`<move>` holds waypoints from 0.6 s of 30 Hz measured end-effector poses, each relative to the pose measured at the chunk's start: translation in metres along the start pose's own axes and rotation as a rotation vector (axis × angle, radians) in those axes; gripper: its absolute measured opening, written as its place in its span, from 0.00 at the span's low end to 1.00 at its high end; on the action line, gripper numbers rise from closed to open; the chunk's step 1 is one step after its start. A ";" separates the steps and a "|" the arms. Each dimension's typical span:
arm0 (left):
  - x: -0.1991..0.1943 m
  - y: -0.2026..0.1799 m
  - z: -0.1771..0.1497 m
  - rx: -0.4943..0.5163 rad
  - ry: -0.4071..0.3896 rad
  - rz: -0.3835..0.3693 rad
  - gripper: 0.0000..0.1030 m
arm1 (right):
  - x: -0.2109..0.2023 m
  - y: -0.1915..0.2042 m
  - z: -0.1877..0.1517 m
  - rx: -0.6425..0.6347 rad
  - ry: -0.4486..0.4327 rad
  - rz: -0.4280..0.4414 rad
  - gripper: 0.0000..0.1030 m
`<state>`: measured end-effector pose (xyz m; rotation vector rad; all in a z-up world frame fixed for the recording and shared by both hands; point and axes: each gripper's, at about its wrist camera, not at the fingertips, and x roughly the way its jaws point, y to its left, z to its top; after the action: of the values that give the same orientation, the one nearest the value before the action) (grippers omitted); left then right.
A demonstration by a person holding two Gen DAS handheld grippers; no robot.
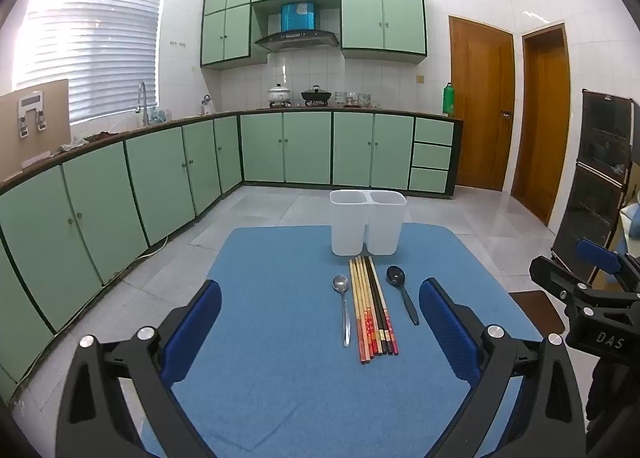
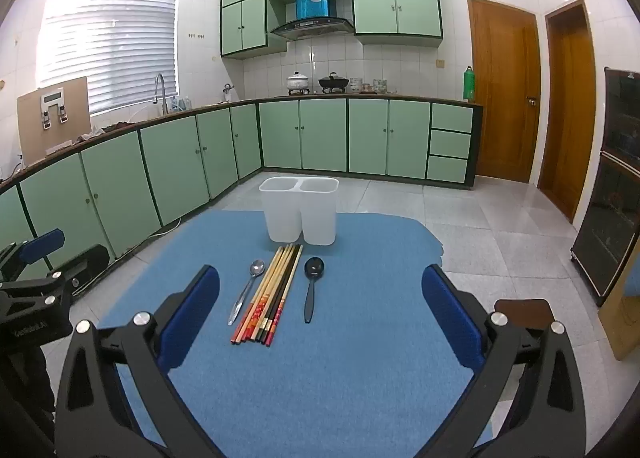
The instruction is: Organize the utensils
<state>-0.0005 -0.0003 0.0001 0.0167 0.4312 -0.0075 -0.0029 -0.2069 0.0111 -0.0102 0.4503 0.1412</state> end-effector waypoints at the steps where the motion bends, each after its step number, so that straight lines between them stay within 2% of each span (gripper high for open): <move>1: 0.001 0.001 0.000 -0.011 0.009 -0.004 0.94 | 0.000 0.000 0.000 0.004 -0.001 0.003 0.95; 18: 0.000 0.002 0.000 -0.007 0.006 -0.002 0.94 | 0.001 0.000 0.000 0.001 -0.004 -0.002 0.95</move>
<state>-0.0001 0.0019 0.0004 0.0097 0.4371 -0.0078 -0.0021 -0.2069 0.0104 -0.0098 0.4467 0.1394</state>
